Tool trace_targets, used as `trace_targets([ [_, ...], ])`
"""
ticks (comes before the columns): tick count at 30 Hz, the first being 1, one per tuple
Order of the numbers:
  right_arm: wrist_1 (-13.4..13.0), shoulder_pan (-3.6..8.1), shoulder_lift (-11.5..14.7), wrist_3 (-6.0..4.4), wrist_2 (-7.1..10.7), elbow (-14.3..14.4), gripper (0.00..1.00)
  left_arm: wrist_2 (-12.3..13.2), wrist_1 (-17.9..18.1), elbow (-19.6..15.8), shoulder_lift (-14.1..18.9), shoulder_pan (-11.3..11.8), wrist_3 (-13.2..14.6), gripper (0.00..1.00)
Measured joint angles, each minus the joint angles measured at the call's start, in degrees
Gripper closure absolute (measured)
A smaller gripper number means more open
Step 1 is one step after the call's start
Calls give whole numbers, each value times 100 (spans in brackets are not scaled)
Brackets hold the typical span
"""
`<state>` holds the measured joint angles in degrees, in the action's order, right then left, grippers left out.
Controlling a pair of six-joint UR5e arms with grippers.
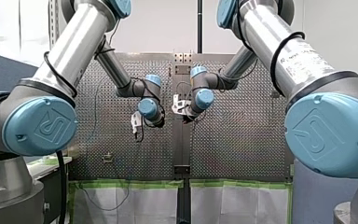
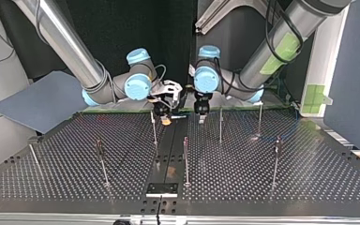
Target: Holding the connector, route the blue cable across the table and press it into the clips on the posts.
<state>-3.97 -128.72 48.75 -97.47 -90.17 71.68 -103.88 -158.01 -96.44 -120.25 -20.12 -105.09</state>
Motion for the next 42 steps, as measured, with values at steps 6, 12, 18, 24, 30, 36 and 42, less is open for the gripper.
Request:
trace_targets([
  [6, -7, 15, 0, -7, 0, 0, 100, -206, -77, 29, -8, -14, 24, 55],
  [12, -8, 23, 0, -9, 4, 0, 100, -298, -46, 33, -10, -35, 29, 99],
  [18, -8, 24, 0, -6, 7, 0, 100, -300, -9, 35, -10, -43, 26, 99],
  [24, -9, 21, 16, 30, 10, -7, 100, -295, -111, 36, 48, -45, 29, 99],
  [30, 7, 17, 217, 19, 15, -9, 100, -295, -383, 33, 299, -61, 57, 99],
  [36, 109, 51, 512, -63, 21, -9, 100, -295, -644, 31, 590, -71, 63, 99],
  [42, 362, 148, 805, -87, 24, -9, 100, -294, -837, 34, 862, -83, 84, 99],
])
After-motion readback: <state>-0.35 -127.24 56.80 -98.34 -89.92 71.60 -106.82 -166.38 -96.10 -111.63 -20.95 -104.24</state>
